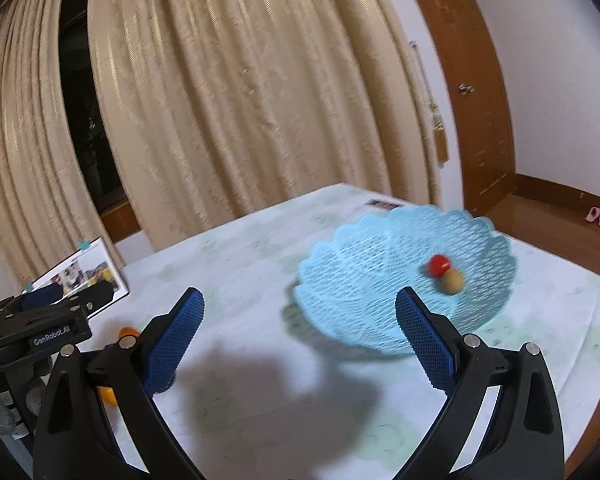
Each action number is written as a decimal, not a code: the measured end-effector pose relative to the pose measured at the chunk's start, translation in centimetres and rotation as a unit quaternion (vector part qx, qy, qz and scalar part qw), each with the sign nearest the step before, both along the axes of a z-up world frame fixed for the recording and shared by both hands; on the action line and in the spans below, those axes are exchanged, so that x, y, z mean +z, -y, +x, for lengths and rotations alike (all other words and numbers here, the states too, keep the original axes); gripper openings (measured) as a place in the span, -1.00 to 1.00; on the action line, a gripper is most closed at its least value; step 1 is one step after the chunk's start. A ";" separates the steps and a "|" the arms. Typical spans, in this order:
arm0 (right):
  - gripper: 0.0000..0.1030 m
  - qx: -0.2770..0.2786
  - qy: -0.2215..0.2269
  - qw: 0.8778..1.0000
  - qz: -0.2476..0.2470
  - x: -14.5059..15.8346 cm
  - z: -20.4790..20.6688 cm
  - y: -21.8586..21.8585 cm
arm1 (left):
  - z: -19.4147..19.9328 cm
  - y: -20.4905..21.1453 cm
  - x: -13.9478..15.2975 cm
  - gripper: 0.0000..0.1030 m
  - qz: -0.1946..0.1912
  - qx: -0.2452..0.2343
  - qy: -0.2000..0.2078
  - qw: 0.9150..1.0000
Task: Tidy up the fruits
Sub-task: 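Move both tools back toward the fruit cluster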
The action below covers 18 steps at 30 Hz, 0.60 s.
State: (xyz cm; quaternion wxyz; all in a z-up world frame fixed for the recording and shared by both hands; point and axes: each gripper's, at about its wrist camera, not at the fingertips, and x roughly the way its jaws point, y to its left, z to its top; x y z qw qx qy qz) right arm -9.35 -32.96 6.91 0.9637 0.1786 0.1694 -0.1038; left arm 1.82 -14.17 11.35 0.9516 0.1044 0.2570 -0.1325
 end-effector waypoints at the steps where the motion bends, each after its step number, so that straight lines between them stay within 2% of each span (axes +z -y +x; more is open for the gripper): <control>1: 0.90 0.007 -0.003 1.000 0.001 0.0 0.2 -0.4 | 0.1 -0.3 0.0 0.83 0.000 0.003 0.000 1.000; 10: 0.90 0.073 -0.031 0.997 -0.018 -0.1 2.3 -4.8 | 0.4 -3.6 0.3 0.83 0.001 0.029 0.006 1.000; 18: 0.90 0.135 -0.068 0.988 -0.034 -0.7 4.4 -8.2 | 0.9 -6.6 0.2 0.83 0.005 0.057 0.006 0.998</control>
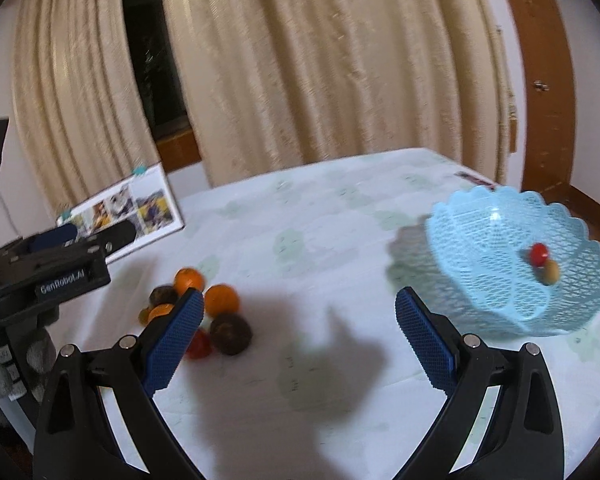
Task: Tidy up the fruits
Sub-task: 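Move both tools back toward the fruit cluster, then grasp the dark brown fruit with the right tool while the left tool grasps an orange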
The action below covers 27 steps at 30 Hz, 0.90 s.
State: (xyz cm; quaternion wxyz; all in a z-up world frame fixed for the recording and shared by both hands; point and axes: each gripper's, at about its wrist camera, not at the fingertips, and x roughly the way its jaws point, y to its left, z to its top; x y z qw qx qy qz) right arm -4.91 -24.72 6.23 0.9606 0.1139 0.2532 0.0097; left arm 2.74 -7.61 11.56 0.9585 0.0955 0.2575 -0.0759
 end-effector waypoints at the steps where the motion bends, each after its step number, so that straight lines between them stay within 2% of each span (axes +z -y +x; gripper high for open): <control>1: 0.90 0.009 -0.006 1.000 -0.003 -0.1 0.3 -0.4 | 0.0 -0.3 0.0 0.83 0.000 0.003 -0.001 1.000; 5: 0.88 0.044 -0.031 0.998 -0.018 -0.7 1.6 -2.4 | 0.8 -2.8 -0.4 0.83 -0.013 0.024 -0.018 0.999; 10: 0.55 0.080 -0.066 0.994 -0.021 -2.0 3.5 -3.8 | 1.8 -6.2 -1.0 0.83 -0.034 0.054 -0.040 0.997; 19: 0.18 0.123 -0.137 0.983 0.016 -4.9 6.5 -5.0 | 3.1 -9.8 -2.3 0.83 -0.069 0.075 -0.073 0.992; 27: -0.02 0.133 -0.153 0.978 0.049 -5.8 8.1 -4.7 | 4.6 -10.6 -4.2 0.83 -0.085 0.076 -0.112 0.987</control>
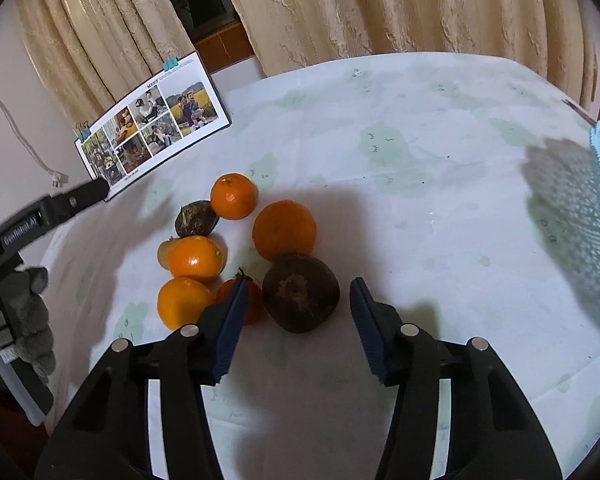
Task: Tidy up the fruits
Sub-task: 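Grasp the dark brown fruit with the right tool while the left tool grasps an orange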
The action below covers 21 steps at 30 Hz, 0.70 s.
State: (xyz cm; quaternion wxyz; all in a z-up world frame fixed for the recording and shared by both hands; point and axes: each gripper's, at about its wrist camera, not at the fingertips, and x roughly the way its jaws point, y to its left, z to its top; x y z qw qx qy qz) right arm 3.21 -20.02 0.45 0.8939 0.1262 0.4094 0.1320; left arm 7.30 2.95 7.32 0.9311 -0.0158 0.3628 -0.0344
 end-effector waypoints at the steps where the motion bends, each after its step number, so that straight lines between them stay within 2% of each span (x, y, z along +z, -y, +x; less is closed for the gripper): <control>1: -0.05 0.000 -0.001 1.000 0.004 0.0 0.1 0.1 | 0.1 0.0 -0.3 0.83 -0.005 -0.004 -0.006 1.000; 4: -0.18 0.001 -0.008 1.000 0.022 -0.2 0.3 0.5 | 0.5 0.1 -0.9 0.83 -0.013 -0.011 -0.019 1.000; 14: -0.19 -0.005 -0.005 1.000 0.029 0.0 -0.1 0.8 | 1.3 1.1 -2.1 0.83 -0.019 -0.029 -0.043 0.998; 21: -0.19 -0.031 0.023 0.998 0.040 1.6 -1.5 2.7 | 2.2 3.6 -1.9 0.83 -0.010 -0.065 -0.041 0.997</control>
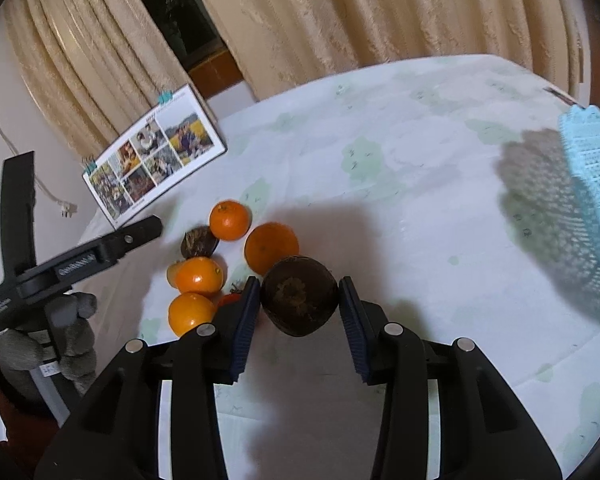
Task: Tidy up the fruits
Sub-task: 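Grasp the dark brown fruit with the right tool while the left tool grasps an orange, then release the dark brown fruit into the basket with the right tool while the left tool drops the orange there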
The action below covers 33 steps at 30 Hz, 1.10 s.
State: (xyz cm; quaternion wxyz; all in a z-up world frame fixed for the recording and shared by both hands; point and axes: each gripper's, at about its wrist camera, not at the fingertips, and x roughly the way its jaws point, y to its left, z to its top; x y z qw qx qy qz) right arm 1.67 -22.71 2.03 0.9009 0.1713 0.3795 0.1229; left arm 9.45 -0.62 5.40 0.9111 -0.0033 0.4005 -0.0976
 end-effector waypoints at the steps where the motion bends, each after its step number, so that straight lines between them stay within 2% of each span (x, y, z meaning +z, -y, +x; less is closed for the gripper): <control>1: -0.19 -0.004 0.003 1.000 0.001 0.2 -0.2 0.4 | 0.2 0.5 0.0 0.82 0.002 -0.007 0.001 1.000; 4: -0.19 -0.015 0.014 1.000 0.002 0.8 -0.9 1.3 | 1.2 2.3 -0.7 0.80 0.003 -0.034 -0.010 0.999; 7: -0.19 -0.023 0.023 0.999 0.003 1.4 -1.4 2.0 | 1.8 3.8 -1.4 0.67 0.006 -0.060 -0.020 0.998; 12: -0.19 -0.035 0.030 0.999 0.007 1.9 -2.1 3.0 | 2.6 5.5 -2.2 0.56 0.018 -0.081 -0.022 0.996; 19: -0.19 -0.051 0.035 0.998 0.006 2.1 -2.6 3.8 | 3.9 6.2 -3.1 0.10 0.026 -0.084 -0.031 0.996; 21: -0.19 -0.056 0.037 0.998 0.006 2.3 -2.7 4.1 | 4.0 6.2 -3.2 0.01 0.017 -0.090 -0.032 0.995; 23: -0.19 -0.064 0.041 0.997 0.004 2.5 -3.0 4.5 | 4.1 6.3 -3.1 -0.22 0.007 -0.101 -0.034 0.994; 33: -0.19 -0.129 0.067 0.989 -0.012 4.0 -4.9 8.4 | 3.4 6.3 -2.2 -0.23 0.013 -0.091 -0.018 0.996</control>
